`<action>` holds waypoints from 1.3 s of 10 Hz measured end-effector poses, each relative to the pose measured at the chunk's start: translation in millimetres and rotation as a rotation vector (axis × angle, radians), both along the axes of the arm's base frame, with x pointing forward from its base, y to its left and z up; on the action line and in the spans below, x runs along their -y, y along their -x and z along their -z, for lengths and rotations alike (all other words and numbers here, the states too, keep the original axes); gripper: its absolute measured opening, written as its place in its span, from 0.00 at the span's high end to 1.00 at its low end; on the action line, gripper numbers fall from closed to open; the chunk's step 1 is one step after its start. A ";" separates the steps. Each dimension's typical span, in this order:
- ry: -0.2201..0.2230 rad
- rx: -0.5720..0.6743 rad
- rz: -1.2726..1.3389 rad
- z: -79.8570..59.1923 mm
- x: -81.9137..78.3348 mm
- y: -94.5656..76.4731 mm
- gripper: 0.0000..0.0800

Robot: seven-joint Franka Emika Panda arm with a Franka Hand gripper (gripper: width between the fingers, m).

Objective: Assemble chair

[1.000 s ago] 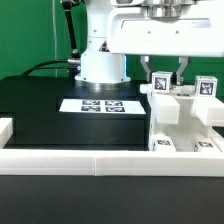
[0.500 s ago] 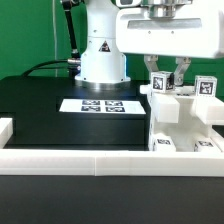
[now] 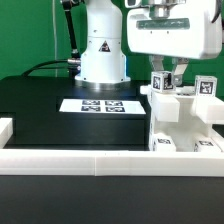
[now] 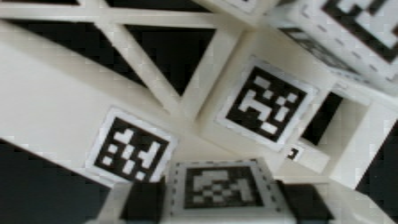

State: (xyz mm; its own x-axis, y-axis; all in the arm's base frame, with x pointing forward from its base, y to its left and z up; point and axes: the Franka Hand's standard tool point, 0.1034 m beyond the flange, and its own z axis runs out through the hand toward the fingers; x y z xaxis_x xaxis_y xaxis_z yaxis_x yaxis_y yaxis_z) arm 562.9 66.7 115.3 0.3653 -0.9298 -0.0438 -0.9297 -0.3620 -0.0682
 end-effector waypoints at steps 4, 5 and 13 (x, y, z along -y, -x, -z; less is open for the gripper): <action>-0.044 -0.016 0.302 0.1 0.0 -0.3 0.64; -0.056 -0.020 0.350 0.1 -0.2 -0.5 0.64; -0.134 -0.058 0.829 0.9 1.0 -2.0 0.55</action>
Offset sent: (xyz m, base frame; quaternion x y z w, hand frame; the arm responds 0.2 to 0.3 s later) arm -0.0072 -0.0011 -0.0012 0.0061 -0.0224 0.3131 0.9494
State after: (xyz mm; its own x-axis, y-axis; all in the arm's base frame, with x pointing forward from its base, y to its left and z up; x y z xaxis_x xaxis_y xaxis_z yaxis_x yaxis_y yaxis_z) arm 564.9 65.7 114.4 -0.4401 -0.8816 -0.1704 -0.8942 0.4475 -0.0062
